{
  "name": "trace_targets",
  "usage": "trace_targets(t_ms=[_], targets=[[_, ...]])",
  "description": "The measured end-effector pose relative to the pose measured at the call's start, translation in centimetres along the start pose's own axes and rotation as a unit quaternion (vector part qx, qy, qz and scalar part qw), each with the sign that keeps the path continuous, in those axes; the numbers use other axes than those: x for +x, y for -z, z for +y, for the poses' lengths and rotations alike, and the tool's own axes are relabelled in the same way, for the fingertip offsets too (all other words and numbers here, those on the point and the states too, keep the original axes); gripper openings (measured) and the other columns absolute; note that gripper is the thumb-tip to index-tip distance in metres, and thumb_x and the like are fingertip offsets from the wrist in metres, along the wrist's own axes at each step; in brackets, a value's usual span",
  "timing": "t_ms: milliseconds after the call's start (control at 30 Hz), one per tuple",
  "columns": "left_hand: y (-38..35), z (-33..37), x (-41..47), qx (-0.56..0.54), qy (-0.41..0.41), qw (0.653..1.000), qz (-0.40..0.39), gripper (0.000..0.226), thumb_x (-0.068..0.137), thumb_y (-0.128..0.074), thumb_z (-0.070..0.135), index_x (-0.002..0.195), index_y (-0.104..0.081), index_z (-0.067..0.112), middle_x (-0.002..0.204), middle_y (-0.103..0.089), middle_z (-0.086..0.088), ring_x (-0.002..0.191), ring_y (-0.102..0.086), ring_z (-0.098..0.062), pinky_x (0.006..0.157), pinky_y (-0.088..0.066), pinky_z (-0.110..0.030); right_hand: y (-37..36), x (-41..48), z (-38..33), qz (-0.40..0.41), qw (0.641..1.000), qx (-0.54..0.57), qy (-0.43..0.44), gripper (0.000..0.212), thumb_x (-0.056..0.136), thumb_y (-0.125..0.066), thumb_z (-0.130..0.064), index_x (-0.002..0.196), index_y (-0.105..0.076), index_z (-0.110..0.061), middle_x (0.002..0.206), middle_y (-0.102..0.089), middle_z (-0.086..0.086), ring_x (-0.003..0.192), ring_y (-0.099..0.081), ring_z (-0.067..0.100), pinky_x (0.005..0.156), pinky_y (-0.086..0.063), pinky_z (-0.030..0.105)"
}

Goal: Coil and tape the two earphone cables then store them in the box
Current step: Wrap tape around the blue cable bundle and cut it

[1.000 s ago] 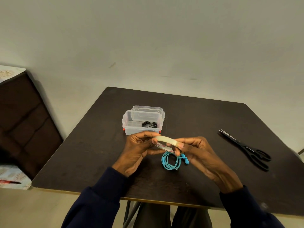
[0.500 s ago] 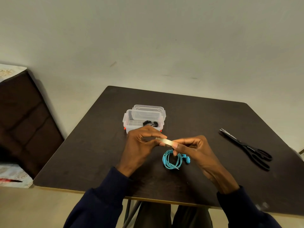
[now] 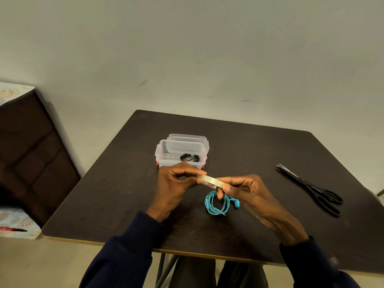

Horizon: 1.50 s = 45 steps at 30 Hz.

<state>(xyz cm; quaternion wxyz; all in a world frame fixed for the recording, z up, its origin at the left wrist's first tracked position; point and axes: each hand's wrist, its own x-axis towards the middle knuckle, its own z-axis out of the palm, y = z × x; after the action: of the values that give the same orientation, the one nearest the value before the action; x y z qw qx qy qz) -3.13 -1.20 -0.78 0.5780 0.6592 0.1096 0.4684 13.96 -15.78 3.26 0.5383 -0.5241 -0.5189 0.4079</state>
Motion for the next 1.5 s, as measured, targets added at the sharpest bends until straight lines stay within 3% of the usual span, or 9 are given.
trace_targets(t_ms=[167, 400, 567, 700, 800, 900, 1100, 1200, 1500], targets=[[0.0, -0.1, -0.3, -0.065, 0.041, 0.997, 0.013, 0.02, 0.076, -0.079, -0.002, 0.094, -0.079, 0.007, 0.093, -0.075, -0.015, 0.092, -0.073, -0.035, 0.076, -0.064, -0.044, 0.1, -0.2, -0.3, 0.003, 0.999, 0.038, -0.005, 0.032, 0.087, -0.067, -0.024, 0.115, -0.074, -0.01, 0.087, -0.073, 0.015, 0.089, -0.069, 0.023, 0.087, -0.053, 0.029], [0.1, -0.4, -0.5, -0.118, 0.094, 0.988, 0.025, 0.018, 0.078, -0.077, 0.007, 0.096, -0.079, 0.006, 0.099, -0.076, -0.018, 0.095, -0.074, -0.037, 0.075, -0.063, -0.042, 0.0, -0.2, -0.4, -0.005, 0.998, 0.057, -0.002, 0.032, 0.087, -0.066, -0.024, 0.115, -0.074, -0.012, 0.088, -0.073, 0.014, 0.09, -0.07, 0.021, 0.089, -0.053, 0.028], [0.1, -0.5, -0.5, -0.152, 0.127, 0.98, 0.019, 0.026, 0.075, -0.081, 0.018, 0.098, -0.077, 0.006, 0.105, -0.074, -0.022, 0.1, -0.072, -0.042, 0.079, -0.062, -0.049, -0.1, -0.2, -0.7, -0.023, 0.998, 0.057, 0.001, 0.032, 0.09, -0.063, -0.021, 0.118, -0.073, -0.011, 0.089, -0.072, 0.013, 0.093, -0.069, 0.021, 0.091, -0.052, 0.029], [0.1, -0.7, -0.5, -0.185, 0.162, 0.969, 0.018, 0.025, 0.08, -0.075, 0.009, 0.104, -0.074, 0.002, 0.114, -0.072, -0.023, 0.109, -0.068, -0.045, 0.085, -0.06, -0.054, -0.2, -0.2, -1.0, -0.01, 0.999, 0.053, -0.005, 0.031, 0.086, -0.066, -0.025, 0.115, -0.075, -0.014, 0.088, -0.074, 0.011, 0.09, -0.07, 0.018, 0.087, -0.053, 0.026], [0.1, -0.3, -0.4, -0.148, 0.126, 0.981, -0.003, 0.03, 0.086, -0.071, 0.005, 0.115, -0.069, -0.004, 0.118, -0.071, -0.023, 0.114, -0.067, -0.041, 0.094, -0.055, -0.057, -0.5, -0.1, -1.0, 0.024, 0.999, 0.034, 0.011, 0.025, 0.083, -0.07, -0.025, 0.106, -0.079, -0.018, 0.085, -0.075, 0.013, 0.082, -0.072, 0.019, 0.081, -0.056, 0.026], [0.1, 0.6, 0.0, -0.019, 0.034, 0.998, -0.046, 0.029, 0.086, -0.074, 0.005, 0.115, -0.072, 0.003, 0.116, -0.074, -0.01, 0.117, -0.067, -0.03, 0.101, -0.054, -0.046, -0.8, 0.0, -0.6, 0.071, 0.997, -0.007, 0.031, 0.019, 0.083, -0.07, -0.018, 0.098, -0.081, -0.024, 0.081, -0.076, 0.013, 0.077, -0.073, 0.019, 0.077, -0.057, 0.024], [-0.9, 1.8, 0.0, 0.108, -0.011, 0.99, -0.085, 0.02, 0.08, -0.081, 0.012, 0.1, -0.08, 0.009, 0.1, -0.075, -0.003, 0.097, -0.071, -0.024, 0.086, -0.06, -0.043, -1.9, 0.1, 0.2, 0.092, 0.994, -0.044, 0.036, 0.017, 0.082, -0.073, -0.022, 0.097, -0.081, -0.021, 0.081, -0.077, 0.012, 0.076, -0.074, 0.022, 0.077, -0.057, 0.024], [-0.7, 1.8, -0.1, 0.111, -0.017, 0.991, -0.079, 0.014, 0.082, -0.079, 0.008, 0.096, -0.08, 0.006, 0.094, -0.076, -0.004, 0.091, -0.071, -0.023, 0.082, -0.061, -0.041, -2.0, 0.1, 0.5, 0.104, 0.994, -0.039, 0.026, 0.015, 0.08, -0.074, -0.024, 0.093, -0.081, -0.023, 0.079, -0.077, 0.01, 0.075, -0.074, 0.02, 0.074, -0.056, 0.021], [0.3, 0.8, 0.2, 0.056, -0.015, 0.996, -0.068, 0.019, 0.078, -0.082, 0.008, 0.096, -0.08, 0.016, 0.094, -0.078, -0.003, 0.091, -0.073, -0.022, 0.084, -0.058, -0.028, -1.2, -0.2, 0.7, 0.064, 0.997, -0.021, 0.026, 0.024, 0.089, -0.065, -0.011, 0.11, -0.075, -0.003, 0.082, -0.075, 0.015, 0.082, -0.072, 0.022, 0.078, -0.055, 0.024]])
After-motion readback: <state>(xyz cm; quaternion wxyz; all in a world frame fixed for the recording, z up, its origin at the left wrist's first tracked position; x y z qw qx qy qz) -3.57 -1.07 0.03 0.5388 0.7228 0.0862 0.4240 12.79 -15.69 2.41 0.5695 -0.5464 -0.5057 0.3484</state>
